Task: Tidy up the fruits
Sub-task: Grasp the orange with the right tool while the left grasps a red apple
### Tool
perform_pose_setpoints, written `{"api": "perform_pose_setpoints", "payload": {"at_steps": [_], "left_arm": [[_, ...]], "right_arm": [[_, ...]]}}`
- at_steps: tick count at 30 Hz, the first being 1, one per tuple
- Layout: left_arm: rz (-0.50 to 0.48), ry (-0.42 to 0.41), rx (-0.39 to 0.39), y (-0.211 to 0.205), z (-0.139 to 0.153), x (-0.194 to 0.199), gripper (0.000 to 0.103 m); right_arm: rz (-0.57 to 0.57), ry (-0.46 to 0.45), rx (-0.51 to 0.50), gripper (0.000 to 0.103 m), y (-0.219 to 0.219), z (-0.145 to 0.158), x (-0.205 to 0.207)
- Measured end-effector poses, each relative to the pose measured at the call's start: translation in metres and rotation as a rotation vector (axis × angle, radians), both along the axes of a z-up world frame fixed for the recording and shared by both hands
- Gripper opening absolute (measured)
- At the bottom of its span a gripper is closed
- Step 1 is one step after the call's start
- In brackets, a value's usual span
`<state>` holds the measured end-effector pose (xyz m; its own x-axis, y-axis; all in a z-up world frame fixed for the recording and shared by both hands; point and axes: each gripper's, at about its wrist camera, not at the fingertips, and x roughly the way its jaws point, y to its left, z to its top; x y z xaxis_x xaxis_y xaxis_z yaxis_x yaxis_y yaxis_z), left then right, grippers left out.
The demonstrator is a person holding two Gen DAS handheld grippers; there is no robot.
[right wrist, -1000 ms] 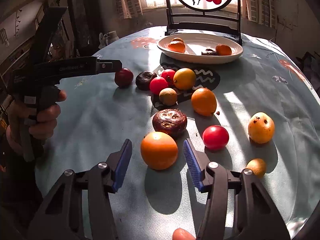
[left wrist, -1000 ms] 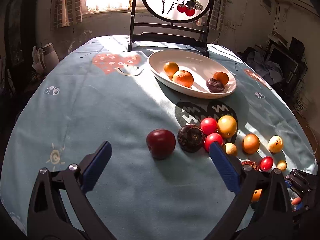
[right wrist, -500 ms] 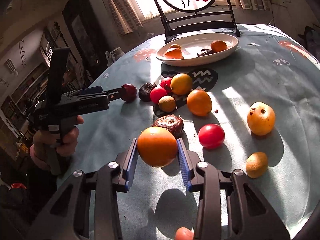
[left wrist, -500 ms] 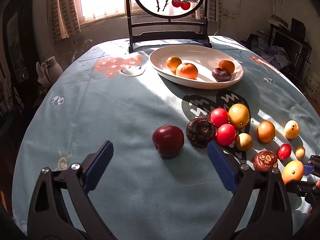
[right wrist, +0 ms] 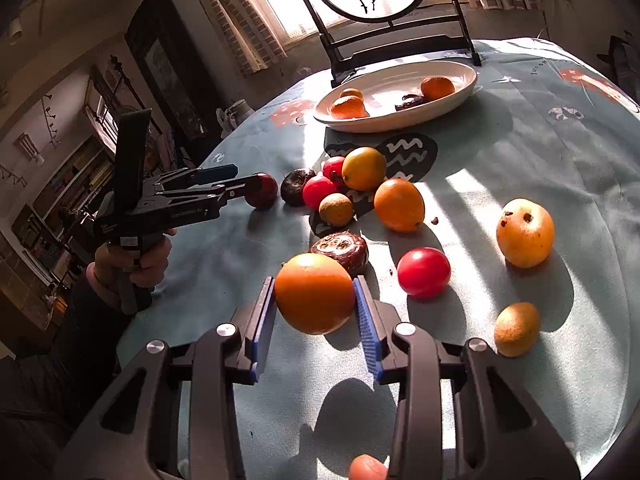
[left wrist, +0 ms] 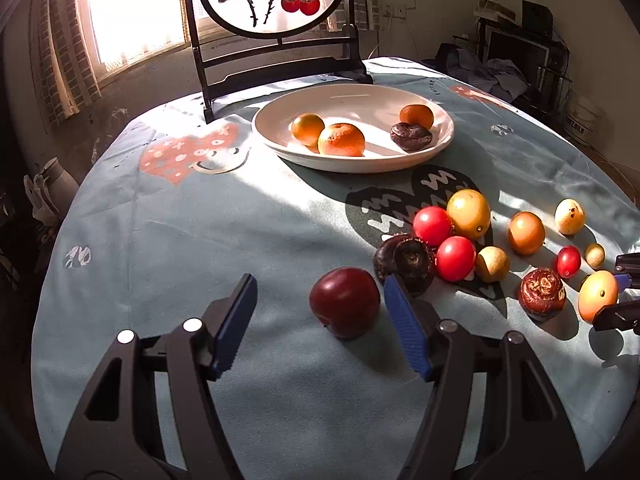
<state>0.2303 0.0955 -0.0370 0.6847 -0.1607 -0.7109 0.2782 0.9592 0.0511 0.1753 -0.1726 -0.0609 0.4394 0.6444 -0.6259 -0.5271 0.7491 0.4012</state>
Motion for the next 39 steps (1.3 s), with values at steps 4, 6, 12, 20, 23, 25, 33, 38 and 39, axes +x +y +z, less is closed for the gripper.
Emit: {"api": "perform_pose_setpoints", "payload": {"at_steps": [4, 6, 12, 20, 23, 25, 33, 38, 39], "left_arm": [[-0.054, 0.039, -0.014, -0.005, -0.006, 0.006, 0.054], [-0.062, 0.064, -0.003, -0.007, -0.011, 0.009, 0.049], [-0.072, 0.102, 0.009, -0.011, -0.021, 0.011, 0.041], [-0.049, 0.086, 0.024, -0.013, -0.020, 0.003, 0.040], [-0.030, 0.078, 0.002, -0.011, -0.016, -0.003, 0.040], [-0.015, 0.049, -0.024, -0.007, -0.009, -0.010, 0.040], [-0.012, 0.041, -0.118, -0.011, 0.012, -0.019, 0.040], [-0.032, 0.012, -0.157, -0.032, 0.036, -0.006, 0.040], [-0.029, -0.001, -0.152, -0.037, 0.042, -0.002, 0.040]], "right_arm": [[-0.003, 0.003, 0.005, 0.039, -0.001, 0.000, 0.000], [-0.006, 0.002, 0.009, 0.039, -0.002, 0.000, 0.000], [-0.007, 0.000, 0.010, 0.039, -0.002, 0.000, 0.000], [-0.013, -0.003, 0.011, 0.039, -0.003, 0.001, -0.001], [-0.016, -0.009, 0.012, 0.039, -0.003, 0.002, -0.001], [-0.016, -0.011, 0.010, 0.039, -0.003, 0.002, 0.000], [0.093, 0.050, -0.017, 0.039, 0.010, -0.001, 0.004], [0.119, 0.031, -0.001, 0.039, 0.012, 0.025, 0.022], [0.102, 0.018, 0.002, 0.039, 0.011, 0.033, 0.030]]}}
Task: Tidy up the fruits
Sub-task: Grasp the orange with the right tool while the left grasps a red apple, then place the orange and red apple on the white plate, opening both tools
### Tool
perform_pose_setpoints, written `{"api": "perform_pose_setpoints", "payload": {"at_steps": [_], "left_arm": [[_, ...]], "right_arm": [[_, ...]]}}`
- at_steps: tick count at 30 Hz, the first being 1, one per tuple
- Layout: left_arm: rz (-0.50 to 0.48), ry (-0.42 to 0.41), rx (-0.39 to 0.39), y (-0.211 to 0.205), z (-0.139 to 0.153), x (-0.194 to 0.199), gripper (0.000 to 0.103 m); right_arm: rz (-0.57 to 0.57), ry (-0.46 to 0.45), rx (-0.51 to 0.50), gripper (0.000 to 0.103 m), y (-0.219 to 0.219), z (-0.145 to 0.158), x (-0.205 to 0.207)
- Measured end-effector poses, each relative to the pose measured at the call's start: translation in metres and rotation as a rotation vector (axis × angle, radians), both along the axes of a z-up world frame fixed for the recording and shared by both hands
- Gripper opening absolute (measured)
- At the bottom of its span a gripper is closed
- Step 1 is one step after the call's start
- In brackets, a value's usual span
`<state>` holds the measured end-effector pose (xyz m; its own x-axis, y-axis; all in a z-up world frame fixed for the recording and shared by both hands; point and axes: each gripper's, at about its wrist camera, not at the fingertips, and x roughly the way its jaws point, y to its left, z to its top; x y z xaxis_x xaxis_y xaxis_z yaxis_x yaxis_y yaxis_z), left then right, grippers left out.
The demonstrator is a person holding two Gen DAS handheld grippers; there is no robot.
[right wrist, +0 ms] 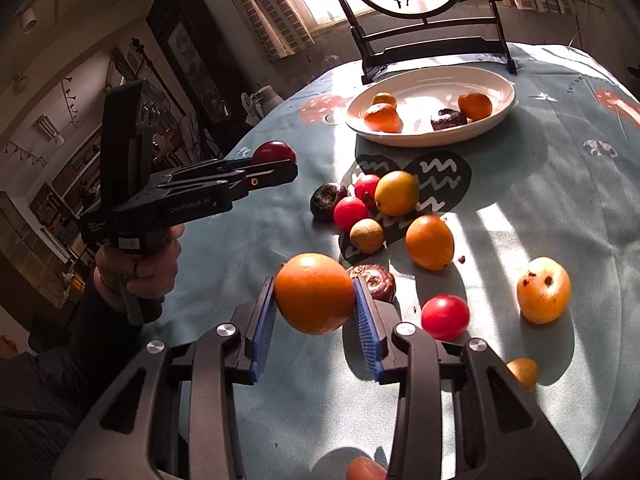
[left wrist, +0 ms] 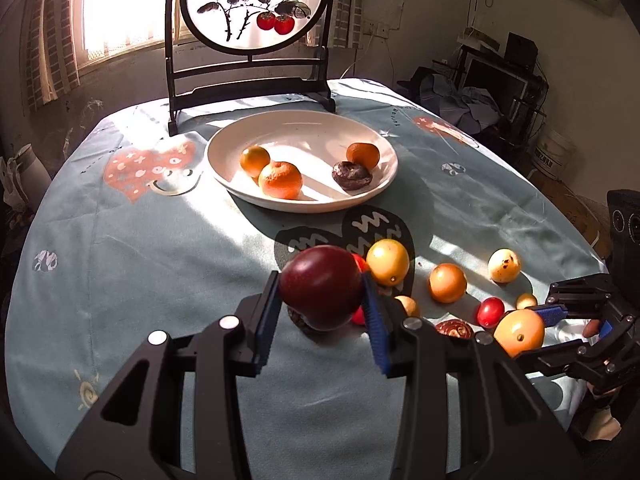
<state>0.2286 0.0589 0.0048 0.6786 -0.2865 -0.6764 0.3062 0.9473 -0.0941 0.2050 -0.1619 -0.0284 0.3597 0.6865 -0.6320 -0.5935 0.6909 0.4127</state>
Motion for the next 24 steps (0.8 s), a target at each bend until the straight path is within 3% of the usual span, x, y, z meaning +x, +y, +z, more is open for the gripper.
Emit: {"api": "perform_pose_setpoints", "payload": {"at_steps": [4, 11, 17, 24], "left_arm": [[0.039, -0.036, 0.024, -0.013, 0.018, 0.032, 0.040], [0.118, 0.017, 0.056, -0.022, 0.026, 0.116, 0.040], [0.143, 0.051, 0.093, -0.029, 0.012, 0.168, 0.040], [0.136, 0.100, 0.130, -0.033, -0.007, 0.212, 0.040]], "right_arm": [[-0.065, -0.048, -0.017, 0.039, -0.003, 0.024, 0.042], [-0.146, -0.082, -0.103, 0.039, 0.012, 0.028, 0.131], [-0.106, -0.101, -0.202, 0.039, 0.038, 0.013, 0.183], [-0.031, -0.123, -0.279, 0.039, 0.061, -0.005, 0.210]]}}
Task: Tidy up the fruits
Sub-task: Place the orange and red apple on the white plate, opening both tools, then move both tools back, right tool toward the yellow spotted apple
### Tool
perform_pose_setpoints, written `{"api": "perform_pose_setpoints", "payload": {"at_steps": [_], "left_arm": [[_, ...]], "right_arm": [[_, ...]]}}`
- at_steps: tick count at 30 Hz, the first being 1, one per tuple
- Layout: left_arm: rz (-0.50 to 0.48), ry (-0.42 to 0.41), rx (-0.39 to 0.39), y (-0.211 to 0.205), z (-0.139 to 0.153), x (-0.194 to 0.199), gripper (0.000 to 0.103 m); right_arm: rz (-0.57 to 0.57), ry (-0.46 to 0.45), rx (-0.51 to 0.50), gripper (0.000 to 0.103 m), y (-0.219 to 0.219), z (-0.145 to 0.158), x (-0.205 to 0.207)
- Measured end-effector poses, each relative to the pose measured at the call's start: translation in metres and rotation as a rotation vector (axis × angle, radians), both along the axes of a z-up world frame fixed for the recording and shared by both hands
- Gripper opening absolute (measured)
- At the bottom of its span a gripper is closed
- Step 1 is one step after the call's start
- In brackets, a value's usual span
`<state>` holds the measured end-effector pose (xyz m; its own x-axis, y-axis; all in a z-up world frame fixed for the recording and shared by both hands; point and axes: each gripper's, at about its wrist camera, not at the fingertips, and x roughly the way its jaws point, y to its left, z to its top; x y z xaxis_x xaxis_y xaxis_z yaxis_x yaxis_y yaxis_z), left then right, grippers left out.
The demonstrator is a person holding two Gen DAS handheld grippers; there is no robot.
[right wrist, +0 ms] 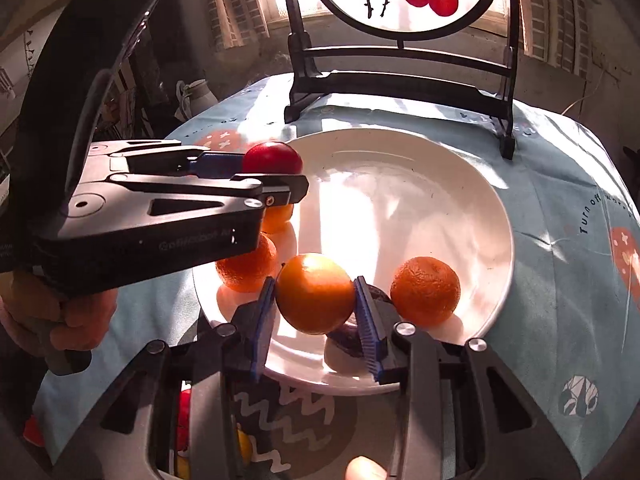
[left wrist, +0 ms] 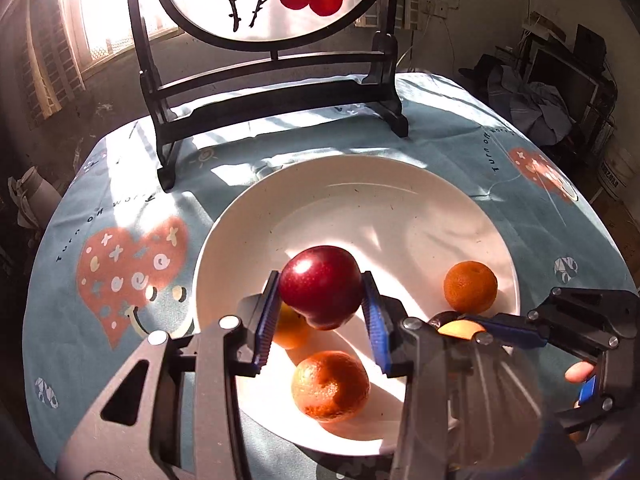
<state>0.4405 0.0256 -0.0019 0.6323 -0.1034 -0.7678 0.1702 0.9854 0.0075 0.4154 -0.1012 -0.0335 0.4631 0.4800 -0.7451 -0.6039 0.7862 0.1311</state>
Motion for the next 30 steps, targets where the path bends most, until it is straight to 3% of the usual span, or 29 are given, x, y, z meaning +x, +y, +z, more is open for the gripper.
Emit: {"api": "perform_pose_setpoints", "payload": {"at_steps": [6, 9, 12, 19, 21, 27, 30], "left_arm": [[0.003, 0.042, 0.008, -0.002, -0.015, 0.020, 0.041], [0.023, 0.012, 0.014, 0.001, -0.010, 0.017, 0.063], [0.047, -0.042, -0.025, 0.010, 0.009, 0.000, 0.072], [0.093, -0.110, -0.034, 0.025, 0.033, -0.085, 0.095], [0.095, -0.122, -0.035, 0.027, 0.032, -0.113, 0.096], [0.103, -0.116, -0.115, 0.037, 0.005, -0.184, 0.099], [0.116, -0.030, -0.149, 0.041, -0.019, -0.198, 0.100]], "right_arm": [[0.047, -0.006, -0.029, 0.039, 0.014, -0.005, 0.008], [0.055, -0.006, -0.020, 0.045, 0.014, -0.001, 0.006], [0.042, -0.028, 0.015, 0.045, 0.005, 0.013, -0.007], [-0.027, -0.048, 0.107, 0.047, -0.050, 0.040, -0.062], [-0.049, -0.048, 0.120, 0.047, -0.069, 0.037, -0.078], [-0.088, -0.035, 0.047, 0.049, -0.106, 0.007, -0.117], [-0.120, -0.009, -0.003, 0.050, -0.116, -0.010, -0.133]]}}
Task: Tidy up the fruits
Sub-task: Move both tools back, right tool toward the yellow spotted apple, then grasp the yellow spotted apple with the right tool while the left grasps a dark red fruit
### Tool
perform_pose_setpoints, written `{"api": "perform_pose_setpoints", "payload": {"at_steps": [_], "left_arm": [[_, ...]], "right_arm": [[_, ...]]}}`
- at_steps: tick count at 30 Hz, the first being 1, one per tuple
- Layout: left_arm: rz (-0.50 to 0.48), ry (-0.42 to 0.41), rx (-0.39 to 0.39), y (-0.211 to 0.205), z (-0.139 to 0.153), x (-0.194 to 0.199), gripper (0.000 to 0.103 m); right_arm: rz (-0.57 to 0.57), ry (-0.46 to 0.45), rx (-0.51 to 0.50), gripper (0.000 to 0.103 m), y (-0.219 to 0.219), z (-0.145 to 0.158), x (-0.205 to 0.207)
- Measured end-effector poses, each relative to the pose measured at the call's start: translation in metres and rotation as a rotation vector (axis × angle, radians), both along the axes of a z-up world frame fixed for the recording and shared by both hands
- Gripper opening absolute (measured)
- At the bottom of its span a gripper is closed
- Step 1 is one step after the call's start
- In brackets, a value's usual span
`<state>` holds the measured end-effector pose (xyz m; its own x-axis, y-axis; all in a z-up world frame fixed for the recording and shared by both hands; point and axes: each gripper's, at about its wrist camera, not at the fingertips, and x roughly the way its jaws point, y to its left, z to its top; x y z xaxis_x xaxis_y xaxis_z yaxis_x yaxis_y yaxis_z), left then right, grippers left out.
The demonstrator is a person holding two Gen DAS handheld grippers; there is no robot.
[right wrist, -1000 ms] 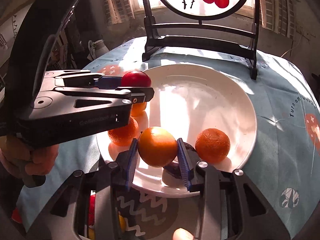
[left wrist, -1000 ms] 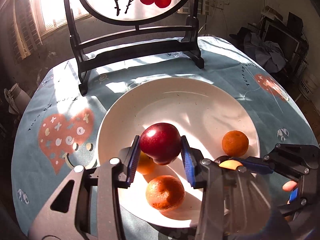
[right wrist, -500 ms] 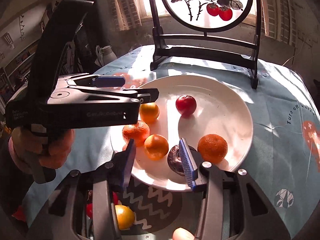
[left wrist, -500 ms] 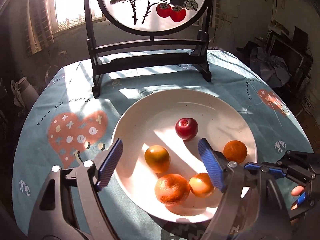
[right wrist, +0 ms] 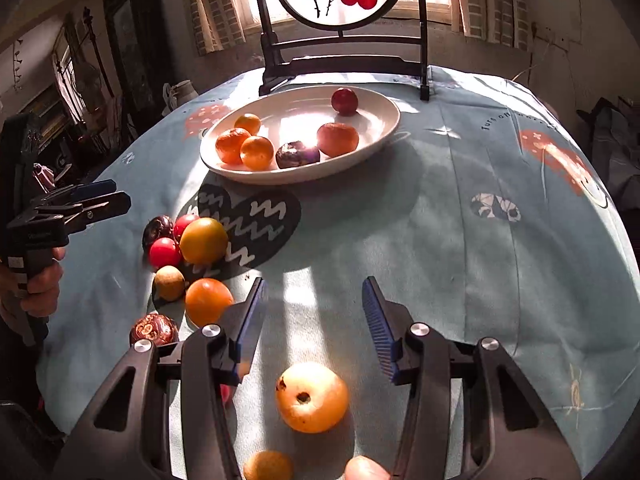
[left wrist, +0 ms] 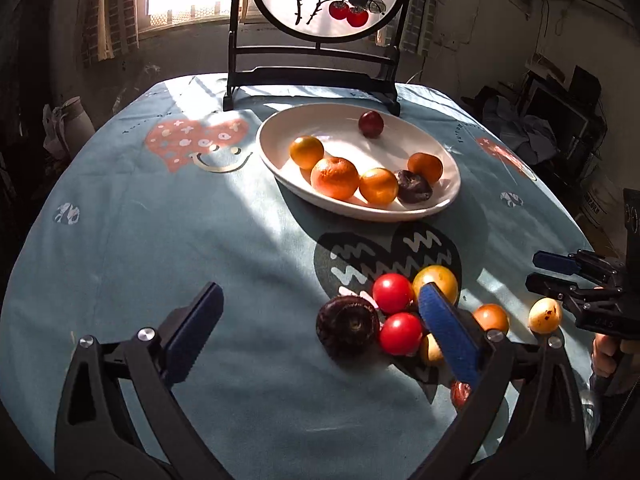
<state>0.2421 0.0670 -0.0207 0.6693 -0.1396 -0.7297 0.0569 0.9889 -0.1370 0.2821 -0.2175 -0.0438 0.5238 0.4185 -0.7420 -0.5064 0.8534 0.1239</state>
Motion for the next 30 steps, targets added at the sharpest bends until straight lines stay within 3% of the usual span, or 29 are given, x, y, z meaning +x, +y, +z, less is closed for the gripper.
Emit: {"api": "perform_pose_setpoints", "payload": {"at_steps": [2, 5, 8, 18, 20, 26, 30], "left_arm": [[-0.011, 0.024, -0.055, 0.002, -0.009, -0.007, 0.100], [-0.021, 0.027, -0.067, 0.000, -0.010, -0.014, 0.100], [-0.016, -0.019, -0.014, -0.005, -0.006, -0.019, 0.100], [-0.047, -0.042, 0.106, -0.021, -0.007, -0.022, 0.100], [-0.046, -0.051, 0.119, -0.022, -0.006, -0.023, 0.100], [-0.055, -0.051, 0.130, -0.024, -0.007, -0.023, 0.100], [-0.110, -0.052, 0.112, -0.031, -0.008, -0.027, 0.100]], "right_arm": [[-0.013, 0.046, 0.003, 0.066, -0.006, -0.011, -0.003], [-0.008, 0.066, 0.018, 0.066, -0.010, -0.015, -0.010], [0.006, 0.074, 0.008, 0.066, -0.009, -0.018, -0.016], [0.005, 0.075, -0.048, 0.066, -0.005, -0.022, -0.023], [-0.002, 0.072, -0.053, 0.056, -0.005, -0.022, -0.023], [-0.012, 0.069, -0.067, 0.045, -0.007, -0.023, -0.023], [-0.020, 0.075, -0.010, 0.036, -0.016, -0.020, -0.022]]}}
